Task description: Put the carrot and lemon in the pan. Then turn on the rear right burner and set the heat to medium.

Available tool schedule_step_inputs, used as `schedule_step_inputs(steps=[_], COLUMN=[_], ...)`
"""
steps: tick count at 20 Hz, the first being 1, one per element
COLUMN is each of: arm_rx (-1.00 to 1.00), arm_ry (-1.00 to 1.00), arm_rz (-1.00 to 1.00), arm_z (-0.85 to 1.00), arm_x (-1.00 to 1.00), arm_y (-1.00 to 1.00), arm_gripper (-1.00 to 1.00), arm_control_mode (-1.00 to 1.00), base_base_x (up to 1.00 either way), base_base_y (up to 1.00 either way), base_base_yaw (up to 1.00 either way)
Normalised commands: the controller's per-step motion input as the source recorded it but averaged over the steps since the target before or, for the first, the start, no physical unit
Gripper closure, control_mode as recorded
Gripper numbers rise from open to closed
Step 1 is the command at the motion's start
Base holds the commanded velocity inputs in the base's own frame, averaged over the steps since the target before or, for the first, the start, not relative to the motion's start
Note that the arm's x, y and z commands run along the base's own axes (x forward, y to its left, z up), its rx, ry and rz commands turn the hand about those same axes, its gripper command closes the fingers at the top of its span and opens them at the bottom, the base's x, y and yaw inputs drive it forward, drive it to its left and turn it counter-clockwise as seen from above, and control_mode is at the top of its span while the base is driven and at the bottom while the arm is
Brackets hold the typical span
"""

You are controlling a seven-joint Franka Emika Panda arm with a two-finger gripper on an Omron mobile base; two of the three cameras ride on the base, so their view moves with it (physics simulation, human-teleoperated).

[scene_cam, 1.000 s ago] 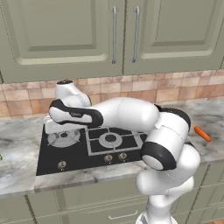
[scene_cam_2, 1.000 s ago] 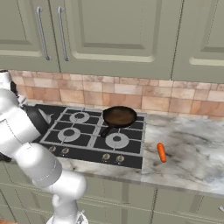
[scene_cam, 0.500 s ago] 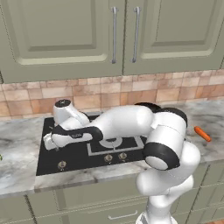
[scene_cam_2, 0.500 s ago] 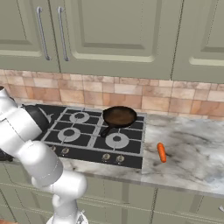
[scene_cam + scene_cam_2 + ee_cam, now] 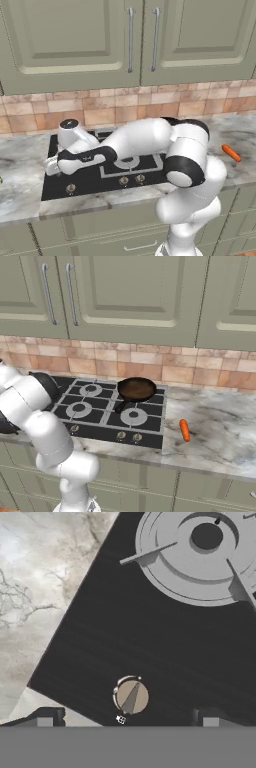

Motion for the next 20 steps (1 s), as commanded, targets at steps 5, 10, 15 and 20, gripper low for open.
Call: schedule_step_inputs(steps=[5,10,15,20], arm_rx=[0.00,0.00,0.00,0.00], arm_ry=[0.01,0.02,0.00,0.00], arm_rz=[0.01,0.00,0.00,-0.02], arm_z=[0.00,0.00,0.00,0.00], arm_x=[0.13,0.26,0.04,0.03], arm_y=[0.47,0.55,0.42,0.38], arm_gripper=[-1.00,-1.00,-1.00,-1.00], arm_control_mode=[-1.00,-1.00,-1.00,-1.00], base_base_x=[0.00,0.00,0.00,0.00], base_base_y=[0.00,0.00,0.00,0.00], base_base_yaw=[0.00,0.00,0.00,0.00])
